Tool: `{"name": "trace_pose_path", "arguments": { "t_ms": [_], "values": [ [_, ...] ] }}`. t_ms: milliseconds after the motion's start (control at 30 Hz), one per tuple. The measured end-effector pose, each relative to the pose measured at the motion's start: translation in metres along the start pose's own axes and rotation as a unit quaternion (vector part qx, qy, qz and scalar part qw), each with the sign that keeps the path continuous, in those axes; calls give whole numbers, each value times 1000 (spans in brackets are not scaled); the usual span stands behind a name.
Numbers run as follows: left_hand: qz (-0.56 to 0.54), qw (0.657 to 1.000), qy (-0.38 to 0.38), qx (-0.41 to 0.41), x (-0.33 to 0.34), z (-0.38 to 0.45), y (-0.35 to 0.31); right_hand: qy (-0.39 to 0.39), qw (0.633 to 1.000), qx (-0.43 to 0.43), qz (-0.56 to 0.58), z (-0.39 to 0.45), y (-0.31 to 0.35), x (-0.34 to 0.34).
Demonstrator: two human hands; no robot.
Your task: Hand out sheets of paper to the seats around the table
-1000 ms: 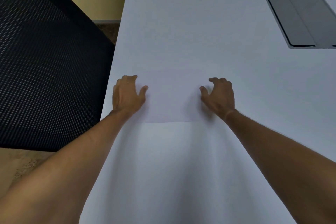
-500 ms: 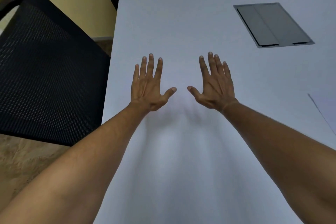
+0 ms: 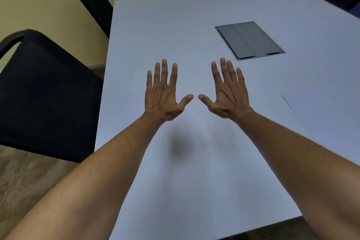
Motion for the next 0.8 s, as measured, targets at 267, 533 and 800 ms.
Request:
{"name": "trace_pose_path", "arguments": {
  "t_ms": [267,533,800],
  "values": [
    [3,1000,-17,0,-52,-20,-104,-24,1000,12,6,-60,-83,-62],
    [-26,1000,-14,-10,-87,-34,-235,-31,999,38,21,-129,-189,-117],
    [-55,998,17,13,-83,-12,-337,-28,994,96,41,-162,-286,-138]
  ]
}}
Point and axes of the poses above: each hand's wrist, its own z-axis towards the middle knuckle, its own x-axis out of the palm, y = z × x, the point moved 3 cm from there along z, towards the middle knuckle, and after that the axes turned 6 degrees about z, right-handed, at the moved point
